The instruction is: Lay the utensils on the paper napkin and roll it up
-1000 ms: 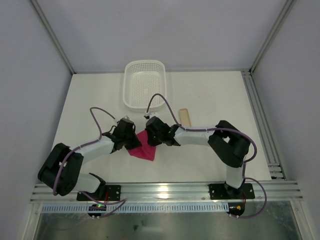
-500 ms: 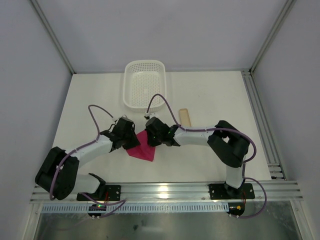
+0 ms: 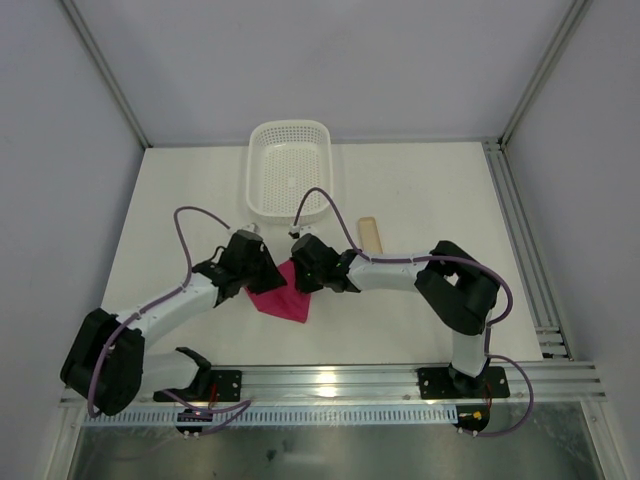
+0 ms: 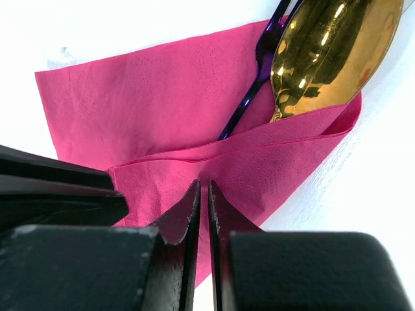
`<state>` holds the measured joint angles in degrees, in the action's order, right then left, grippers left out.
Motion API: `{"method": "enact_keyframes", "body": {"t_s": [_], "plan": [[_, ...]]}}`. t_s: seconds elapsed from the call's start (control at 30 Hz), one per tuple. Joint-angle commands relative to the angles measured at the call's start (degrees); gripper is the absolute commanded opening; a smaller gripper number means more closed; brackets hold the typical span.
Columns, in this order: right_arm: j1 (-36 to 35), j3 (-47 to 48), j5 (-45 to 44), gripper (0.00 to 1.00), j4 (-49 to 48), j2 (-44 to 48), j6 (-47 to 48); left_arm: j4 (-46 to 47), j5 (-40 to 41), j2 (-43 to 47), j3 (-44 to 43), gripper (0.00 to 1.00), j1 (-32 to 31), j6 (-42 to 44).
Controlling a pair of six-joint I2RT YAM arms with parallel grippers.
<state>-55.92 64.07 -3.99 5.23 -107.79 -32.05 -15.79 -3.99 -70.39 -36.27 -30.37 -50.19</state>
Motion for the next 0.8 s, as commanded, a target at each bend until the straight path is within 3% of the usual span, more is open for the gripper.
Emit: {"method": "enact_keyframes", "body": {"t_s": [0.0, 0.33, 0.77], "plan": [[-0.24, 1.05, -0.85, 0.1, 0.83, 0.91, -0.38, 4.19, -2.87, -2.2, 2.25, 0.21, -0.04, 0.71], [-0.33, 0.09, 1.52, 0.12, 1.27, 6.08, 2.34, 4.45, 0.65, -8.18, 4.19, 0.17, 0.05, 2.03], [-3.05, -10.8, 15.59, 0.14, -4.97, 10.32, 3.23, 2.34, 3.46, -8.36, 5.68, 0.18, 0.05, 1.15]]}}
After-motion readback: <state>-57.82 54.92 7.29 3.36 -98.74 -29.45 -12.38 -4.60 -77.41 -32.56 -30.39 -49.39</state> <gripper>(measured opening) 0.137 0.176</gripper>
